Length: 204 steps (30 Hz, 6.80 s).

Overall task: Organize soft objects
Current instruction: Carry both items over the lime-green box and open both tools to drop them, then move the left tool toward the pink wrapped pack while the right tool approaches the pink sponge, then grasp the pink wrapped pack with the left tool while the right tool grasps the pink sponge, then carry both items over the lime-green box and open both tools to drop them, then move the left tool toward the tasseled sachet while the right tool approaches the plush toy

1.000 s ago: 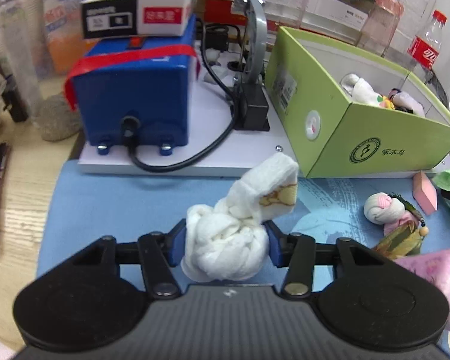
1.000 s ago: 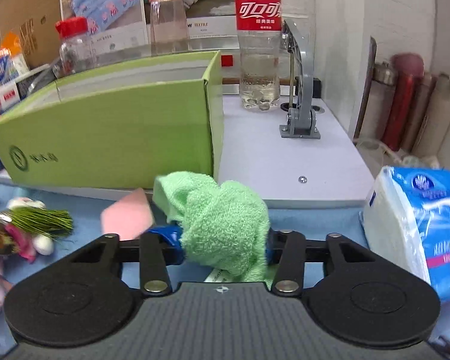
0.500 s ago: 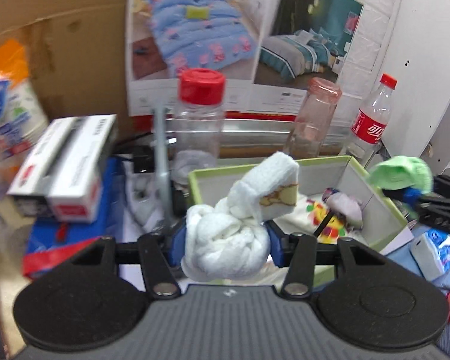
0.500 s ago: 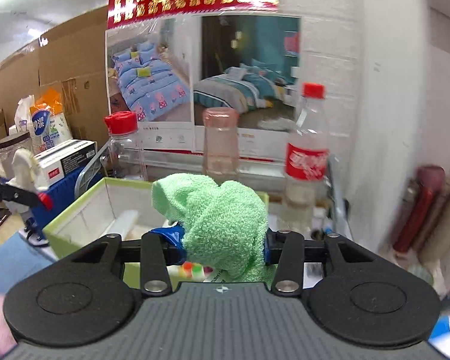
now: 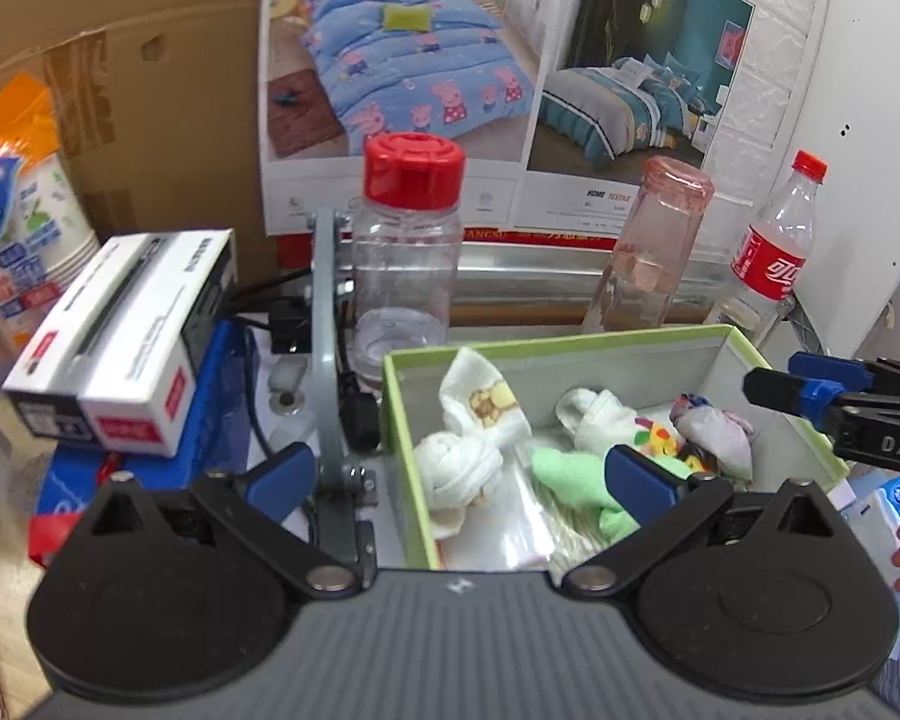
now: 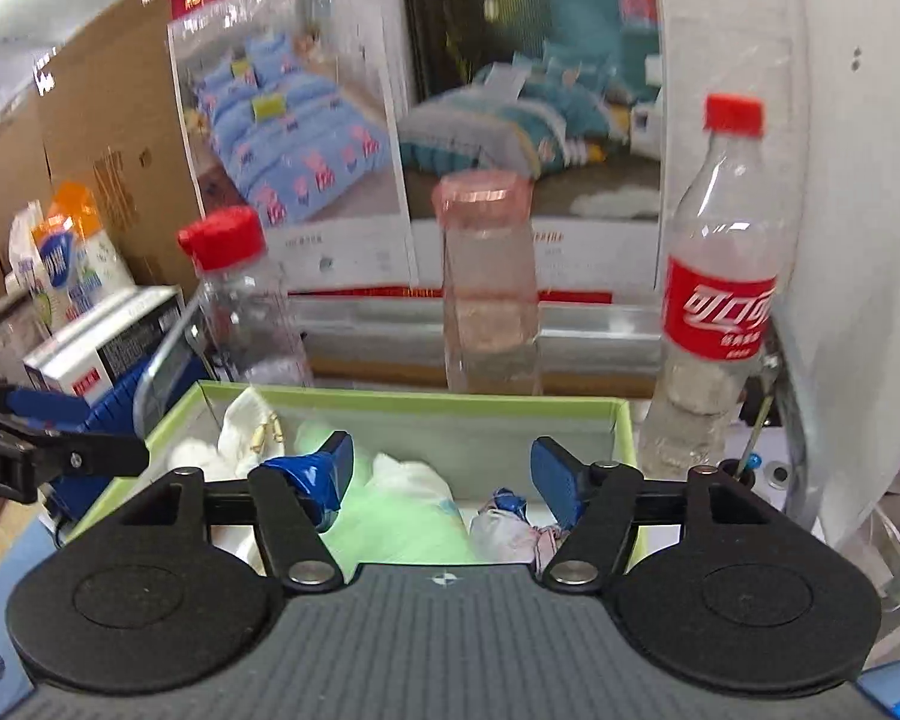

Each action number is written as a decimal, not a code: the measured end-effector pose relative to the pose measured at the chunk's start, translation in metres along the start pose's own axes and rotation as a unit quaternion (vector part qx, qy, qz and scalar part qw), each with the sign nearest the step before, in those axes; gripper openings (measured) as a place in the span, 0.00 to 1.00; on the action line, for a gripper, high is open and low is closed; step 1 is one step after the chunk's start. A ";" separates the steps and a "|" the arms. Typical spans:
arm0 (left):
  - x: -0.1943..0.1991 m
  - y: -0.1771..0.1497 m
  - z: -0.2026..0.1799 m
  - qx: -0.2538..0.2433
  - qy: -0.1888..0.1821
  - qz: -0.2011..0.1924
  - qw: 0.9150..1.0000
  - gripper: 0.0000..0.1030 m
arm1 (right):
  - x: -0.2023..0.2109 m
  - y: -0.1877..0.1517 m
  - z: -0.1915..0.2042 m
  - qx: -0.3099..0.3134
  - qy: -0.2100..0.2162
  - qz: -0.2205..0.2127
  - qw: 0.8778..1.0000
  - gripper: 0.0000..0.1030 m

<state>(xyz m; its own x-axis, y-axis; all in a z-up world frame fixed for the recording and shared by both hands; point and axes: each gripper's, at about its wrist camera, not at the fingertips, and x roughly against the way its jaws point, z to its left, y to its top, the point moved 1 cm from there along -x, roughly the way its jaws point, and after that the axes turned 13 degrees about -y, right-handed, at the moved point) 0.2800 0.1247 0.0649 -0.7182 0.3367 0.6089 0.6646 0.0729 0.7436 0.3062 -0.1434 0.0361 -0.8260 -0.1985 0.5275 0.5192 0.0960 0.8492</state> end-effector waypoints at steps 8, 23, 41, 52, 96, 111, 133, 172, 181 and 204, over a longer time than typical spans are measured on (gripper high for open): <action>0.052 -0.054 -0.010 -0.009 -0.010 0.002 1.000 1.00 | 0.067 -0.039 0.003 0.043 0.010 0.001 0.999 0.54; 0.130 -0.141 -0.076 -0.136 -0.039 0.038 0.989 1.00 | 0.158 -0.124 -0.002 0.001 0.025 -0.003 1.000 0.59; 0.073 -0.100 -0.026 -0.162 0.191 0.036 0.968 1.00 | 0.162 -0.141 -0.028 -0.052 0.004 0.001 0.999 0.61; 0.089 -0.109 0.028 -0.038 0.143 0.042 0.988 1.00 | 0.144 -0.141 -0.030 -0.063 0.007 0.020 0.998 0.62; -0.007 -0.130 0.078 0.092 0.119 0.166 0.974 0.99 | 0.101 -0.161 -0.067 -0.098 -0.019 0.065 0.993 0.63; -0.002 -0.141 0.070 0.066 0.110 0.144 0.981 0.99 | 0.001 -0.130 -0.003 0.042 -0.060 0.107 0.992 0.63; 0.014 -0.147 0.064 0.044 0.090 0.108 0.989 0.66 | 0.024 -0.149 -0.006 0.037 -0.073 0.045 0.996 0.23; -0.051 0.018 -0.063 -0.075 0.016 0.032 0.997 0.99 | -0.019 0.006 -0.001 -0.003 -0.044 -0.044 0.998 0.39; -0.005 -0.001 -0.060 -0.086 0.021 0.016 0.996 1.00 | 0.028 -0.002 -0.002 0.038 -0.050 -0.054 0.997 0.48; 0.050 -0.085 0.037 -0.003 0.047 0.051 0.998 1.00 | 0.025 -0.075 0.109 0.379 0.021 0.222 0.898 0.51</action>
<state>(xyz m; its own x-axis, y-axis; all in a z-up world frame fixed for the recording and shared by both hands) 0.1953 0.1697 0.0223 -0.6638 0.2518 0.7043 0.7338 0.0368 0.6784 0.2229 -0.0491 -0.0121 -0.5576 -0.0115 0.8300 0.4843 0.8076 0.3365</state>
